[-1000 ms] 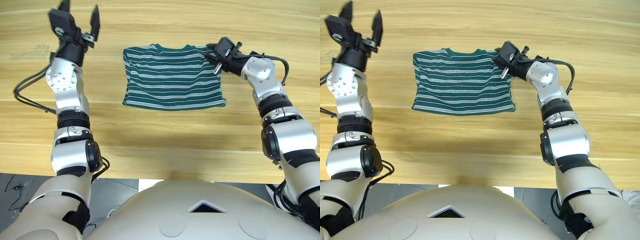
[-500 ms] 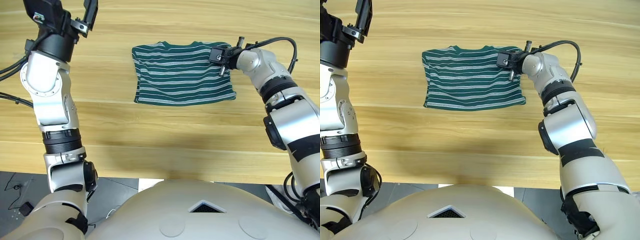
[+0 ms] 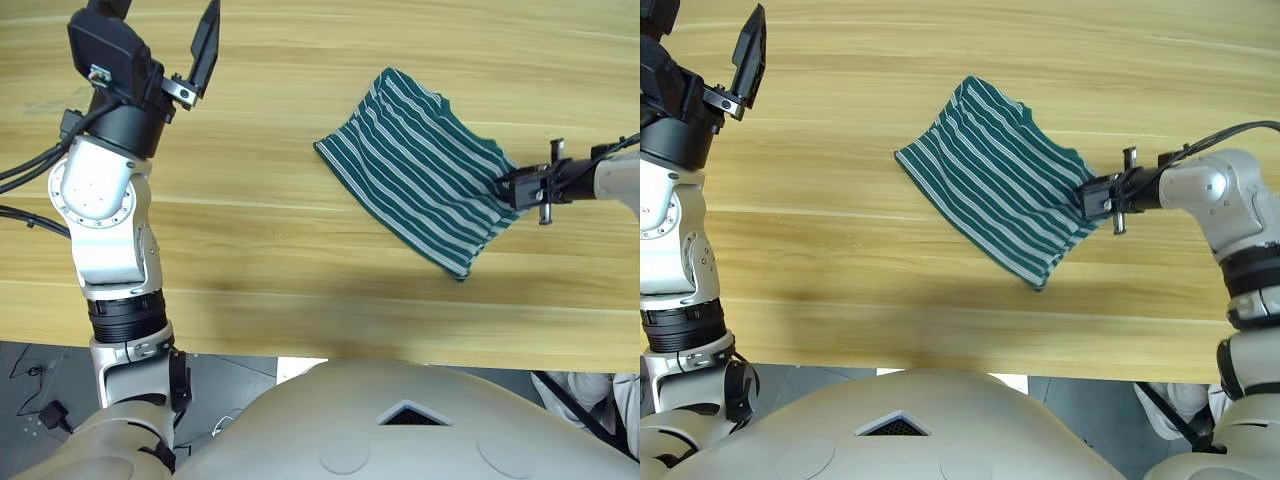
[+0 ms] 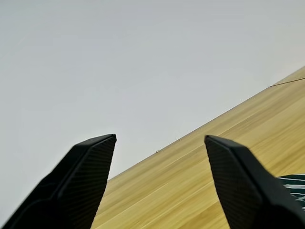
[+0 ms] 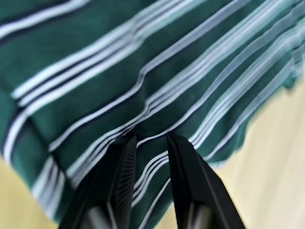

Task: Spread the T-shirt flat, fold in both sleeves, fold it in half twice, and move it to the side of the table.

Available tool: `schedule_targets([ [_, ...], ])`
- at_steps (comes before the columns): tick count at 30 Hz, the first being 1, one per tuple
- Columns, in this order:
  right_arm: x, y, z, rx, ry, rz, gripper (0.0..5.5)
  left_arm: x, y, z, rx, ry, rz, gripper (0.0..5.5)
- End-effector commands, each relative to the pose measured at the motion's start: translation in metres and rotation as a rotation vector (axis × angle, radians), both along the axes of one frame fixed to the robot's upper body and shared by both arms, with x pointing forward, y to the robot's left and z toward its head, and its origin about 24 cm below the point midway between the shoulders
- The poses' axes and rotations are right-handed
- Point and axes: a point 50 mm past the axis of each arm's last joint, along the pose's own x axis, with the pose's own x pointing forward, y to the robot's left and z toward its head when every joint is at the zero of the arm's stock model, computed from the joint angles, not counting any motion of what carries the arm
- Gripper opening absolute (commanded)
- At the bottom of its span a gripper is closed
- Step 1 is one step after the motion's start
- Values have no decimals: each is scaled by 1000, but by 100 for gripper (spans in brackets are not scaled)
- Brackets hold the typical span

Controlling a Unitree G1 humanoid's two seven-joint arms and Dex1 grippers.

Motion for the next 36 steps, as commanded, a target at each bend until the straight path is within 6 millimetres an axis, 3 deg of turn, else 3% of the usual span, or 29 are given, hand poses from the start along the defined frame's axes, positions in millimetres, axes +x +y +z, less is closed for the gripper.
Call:
schedule_targets([
  [1, -61, 60, 11, 174, 206, 221, 117, 0, -4, 11, -9, 3, -16, 343],
  [7, -80, 94, 9, 344, 232, 232, 117, -3, -21, 9, -30, 1, -62, 343],
  [20, -60, 113, -38, 498, 229, 39, 117, -8, -20, -10, -50, 39, -45, 343],
  [28, -89, 151, -61, 491, 342, 186, 117, -6, -22, -10, -55, 31, -50, 343],
  [36, -45, 175, -66, 648, 8, -56, 117, -11, -35, -26, -74, 84, -92, 343],
])
